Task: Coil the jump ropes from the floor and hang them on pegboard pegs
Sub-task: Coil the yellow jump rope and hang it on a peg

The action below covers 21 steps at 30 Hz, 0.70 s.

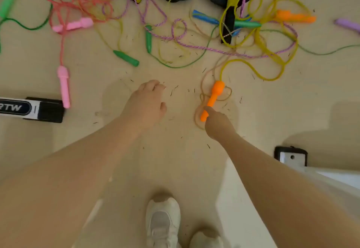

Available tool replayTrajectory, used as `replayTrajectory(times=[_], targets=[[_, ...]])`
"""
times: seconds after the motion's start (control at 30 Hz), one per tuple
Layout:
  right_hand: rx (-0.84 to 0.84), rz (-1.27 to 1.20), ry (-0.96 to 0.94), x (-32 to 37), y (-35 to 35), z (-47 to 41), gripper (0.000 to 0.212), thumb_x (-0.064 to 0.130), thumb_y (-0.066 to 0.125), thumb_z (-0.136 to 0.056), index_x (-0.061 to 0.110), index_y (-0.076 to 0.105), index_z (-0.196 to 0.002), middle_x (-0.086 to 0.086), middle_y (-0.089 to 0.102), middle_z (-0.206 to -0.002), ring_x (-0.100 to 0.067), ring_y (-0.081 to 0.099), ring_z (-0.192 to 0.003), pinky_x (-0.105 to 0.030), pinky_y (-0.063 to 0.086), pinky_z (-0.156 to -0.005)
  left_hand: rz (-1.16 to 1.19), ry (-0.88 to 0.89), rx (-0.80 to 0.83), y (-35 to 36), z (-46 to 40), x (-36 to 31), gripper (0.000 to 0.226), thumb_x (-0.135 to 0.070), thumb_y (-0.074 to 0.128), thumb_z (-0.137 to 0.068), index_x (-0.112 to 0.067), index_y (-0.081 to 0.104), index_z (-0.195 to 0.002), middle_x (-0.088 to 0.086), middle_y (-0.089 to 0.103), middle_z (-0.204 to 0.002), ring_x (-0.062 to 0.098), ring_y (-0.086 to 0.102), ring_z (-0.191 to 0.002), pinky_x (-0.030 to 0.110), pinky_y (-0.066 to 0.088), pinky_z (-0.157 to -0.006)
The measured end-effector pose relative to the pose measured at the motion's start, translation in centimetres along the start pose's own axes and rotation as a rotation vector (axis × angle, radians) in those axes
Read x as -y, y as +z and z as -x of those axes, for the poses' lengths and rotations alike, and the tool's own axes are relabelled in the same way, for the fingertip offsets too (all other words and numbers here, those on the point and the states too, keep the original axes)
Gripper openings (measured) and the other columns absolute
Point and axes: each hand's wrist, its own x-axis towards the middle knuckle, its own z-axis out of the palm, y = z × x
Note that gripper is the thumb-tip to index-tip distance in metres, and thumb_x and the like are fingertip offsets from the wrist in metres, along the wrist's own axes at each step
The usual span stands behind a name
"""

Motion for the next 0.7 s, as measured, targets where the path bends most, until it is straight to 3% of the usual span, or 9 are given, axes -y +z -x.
replayTrajectory(times=[0.1,0.2,0.3,0.4,0.47,0.53,0.6,0.7], targets=[[0.024,-0.026,0.040,-1.0,2.2,-2.9,0.047,0.010,0.036,-0.096,0.024,0.033,-0.140,-0.015,0.038,-0.129,-0.032,0.043,-0.112,-0.039,0.044,-0.090,-0.005,-0.008,0.017,2.6,-1.7,0.5,0.052,-0.021,0.042,-0.095,-0.008,0.028,-0.143,0.006,0.024,-0.152,0.023,0.023,-0.139,0.036,0.027,-0.109],[-0.007,-0.126,0.075,-0.9,3.5,-5.2,0.034,0.020,0.041,-0.096,0.015,0.043,-0.130,-0.016,0.032,-0.128,-0.034,0.041,-0.110,-0.042,0.044,-0.095,-0.027,-0.003,0.076,4.3,-2.4,0.8,0.052,-0.022,0.041,-0.095,-0.010,0.027,-0.144,0.005,0.022,-0.153,0.022,0.022,-0.139,0.035,0.027,-0.110],[-0.132,-0.411,0.165,-0.1,2.9,-6.0,0.019,0.019,0.049,-0.092,0.010,0.057,-0.106,-0.014,0.051,-0.117,-0.030,0.050,-0.105,-0.034,0.045,-0.077,-0.022,0.007,0.086,4.4,-2.8,0.7,0.051,-0.022,0.041,-0.096,-0.011,0.027,-0.144,0.004,0.022,-0.153,0.021,0.023,-0.138,0.035,0.027,-0.110],[-0.185,-0.638,0.175,0.6,1.1,-4.3,0.009,0.008,0.052,-0.087,0.015,0.057,-0.090,0.000,0.054,-0.081,-0.022,0.052,-0.081,-0.027,0.039,-0.059,0.034,0.021,0.063,3.3,-2.3,-0.4,0.049,-0.022,0.041,-0.096,-0.011,0.031,-0.142,0.003,0.025,-0.151,0.021,0.025,-0.137,0.035,0.028,-0.109],[-0.130,-0.776,0.172,1.4,-0.2,-1.7,0.019,0.002,0.054,-0.082,0.018,0.047,-0.091,0.002,0.045,-0.074,-0.026,0.053,-0.076,-0.029,0.041,-0.054,0.086,0.026,0.059,2.2,-1.4,-1.5,0.045,-0.022,0.042,-0.096,-0.010,0.037,-0.139,0.003,0.030,-0.148,0.022,0.031,-0.133,0.035,0.030,-0.108],[-0.049,-0.860,0.141,2.3,-2.7,1.6,0.035,-0.003,0.056,-0.077,0.020,0.038,-0.095,-0.004,0.047,-0.081,-0.036,0.059,-0.083,-0.040,0.053,-0.066,0.179,0.029,0.073,0.3,-0.3,-3.2,0.040,-0.021,0.042,-0.096,-0.009,0.044,-0.134,0.005,0.038,-0.142,0.023,0.038,-0.128,0.034,0.032,-0.105],[0.045,-0.879,0.068,3.4,-6.3,5.1,0.052,-0.007,0.058,-0.075,0.023,0.030,-0.105,-0.015,0.053,-0.097,-0.039,0.061,-0.087,-0.054,0.054,-0.077,0.316,0.012,0.076,-3.0,0.8,-5.4,0.035,-0.020,0.038,-0.098,-0.008,0.049,-0.128,0.007,0.048,-0.135,0.023,0.046,-0.121,0.031,0.035,-0.101],[0.117,-0.913,-0.073,5.3,-13.6,10.7,0.073,-0.013,0.057,-0.077,0.025,0.022,-0.127,-0.018,0.055,-0.102,-0.031,0.060,-0.083,-0.052,0.055,-0.077,0.555,-0.044,0.050,-10.5,2.6,-9.1,0.035,-0.026,0.031,-0.101,-0.009,0.055,-0.120,0.009,0.060,-0.119,0.024,0.055,-0.107,0.035,0.041,-0.091]])
